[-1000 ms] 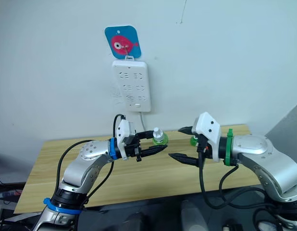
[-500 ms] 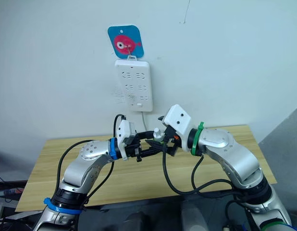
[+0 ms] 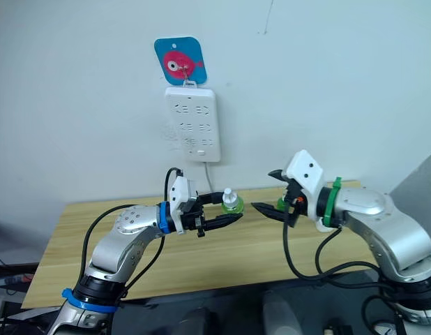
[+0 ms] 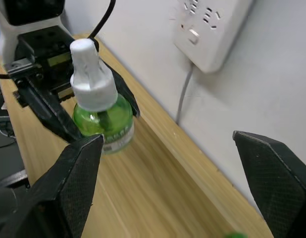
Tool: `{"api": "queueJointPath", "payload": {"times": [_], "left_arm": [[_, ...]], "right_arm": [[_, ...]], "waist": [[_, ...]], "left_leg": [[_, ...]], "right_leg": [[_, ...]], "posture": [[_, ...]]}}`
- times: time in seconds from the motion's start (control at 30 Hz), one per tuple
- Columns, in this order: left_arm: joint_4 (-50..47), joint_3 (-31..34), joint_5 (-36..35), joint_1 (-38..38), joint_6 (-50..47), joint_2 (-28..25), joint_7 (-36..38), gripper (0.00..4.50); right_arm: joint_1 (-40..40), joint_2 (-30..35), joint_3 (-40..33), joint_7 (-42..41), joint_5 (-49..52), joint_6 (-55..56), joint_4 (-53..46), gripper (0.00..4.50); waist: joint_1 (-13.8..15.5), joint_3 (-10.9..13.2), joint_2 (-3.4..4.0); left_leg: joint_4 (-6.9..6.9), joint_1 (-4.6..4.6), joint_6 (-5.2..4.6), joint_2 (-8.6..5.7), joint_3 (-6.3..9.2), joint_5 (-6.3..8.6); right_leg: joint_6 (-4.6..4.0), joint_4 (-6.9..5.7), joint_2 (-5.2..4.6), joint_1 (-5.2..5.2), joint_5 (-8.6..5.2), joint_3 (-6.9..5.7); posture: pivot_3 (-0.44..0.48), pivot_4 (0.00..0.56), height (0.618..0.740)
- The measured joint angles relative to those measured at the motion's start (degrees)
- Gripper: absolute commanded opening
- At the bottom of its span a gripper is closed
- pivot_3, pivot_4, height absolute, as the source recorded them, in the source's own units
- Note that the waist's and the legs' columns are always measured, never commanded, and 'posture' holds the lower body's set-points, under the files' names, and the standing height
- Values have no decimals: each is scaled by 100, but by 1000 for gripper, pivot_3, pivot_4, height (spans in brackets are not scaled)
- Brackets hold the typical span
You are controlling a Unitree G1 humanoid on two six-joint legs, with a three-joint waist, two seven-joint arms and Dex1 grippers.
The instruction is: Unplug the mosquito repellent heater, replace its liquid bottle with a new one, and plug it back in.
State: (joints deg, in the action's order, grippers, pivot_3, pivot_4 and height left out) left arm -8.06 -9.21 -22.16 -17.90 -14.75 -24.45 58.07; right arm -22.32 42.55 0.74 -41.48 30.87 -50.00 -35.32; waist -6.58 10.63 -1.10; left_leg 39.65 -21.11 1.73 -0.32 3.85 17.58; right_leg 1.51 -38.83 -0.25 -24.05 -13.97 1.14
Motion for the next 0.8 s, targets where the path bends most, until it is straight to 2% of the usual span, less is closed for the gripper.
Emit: {"api": "queueJointPath", "payload": {"times": [0.13, 0.2, 0.37, 0.6, 0.7, 0.8], "left_arm": [[-1, -3, 0, -1, 1, -20, 13, 2272], [-1, -3, 0, -4, 1, -22, 20, 2272], [3, -15, 0, -39, 2, -41, 57, 2272], [4, -26, 5, -53, 5, -38, 118, 2272], [4, -44, 5, -54, 5, -36, 117, 2272], [3, -46, 8, -47, 5, -36, 108, 2272]], "right_arm": [[191, 302, -171, -257, 279, -55, -166, 4367], [178, 224, -165, -224, 435, -86, -315, 4367], [-230, -599, 317, 341, 459, -201, -408, 4367], [-578, -1144, 951, 685, 178, -184, 27, 4367], [-645, -1285, 983, 683, 192, -166, 148, 3758], [-645, -1320, 968, 611, 294, -166, 148, 2659]], "waist": [[-6, 0, 0], [-9, 0, 0], [-21, 0, 0], [-36, 0, 0], [-34, 0, 0], [-34, 0, 0]], "left_leg": [[-3, 0, -1, 2, -10, 0], [-2, 2, -1, 3, -9, 0], [-2, 4, 0, 3, -8, 0], [-1, 2, 0, -2, -7, 0], [-2, 0, 0, -1, 1, 0], [-2, 0, -1, -1, 1, 1]], "right_leg": [[0, 0, 3, -1, 0, 2], [3, 0, 3, 0, -2, 6], [3, -2, 4, -1, -2, 12], [-7, 0, -4, -2, 4, 13], [-8, 0, -3, -2, 5, 6], [-18, 0, -4, -2, 11, 6]], "posture": [[-230, 139, 730], [-230, 139, 730], [-231, 139, 730], [-227, 140, 730], [-211, 140, 730], [-211, 142, 730]]}}
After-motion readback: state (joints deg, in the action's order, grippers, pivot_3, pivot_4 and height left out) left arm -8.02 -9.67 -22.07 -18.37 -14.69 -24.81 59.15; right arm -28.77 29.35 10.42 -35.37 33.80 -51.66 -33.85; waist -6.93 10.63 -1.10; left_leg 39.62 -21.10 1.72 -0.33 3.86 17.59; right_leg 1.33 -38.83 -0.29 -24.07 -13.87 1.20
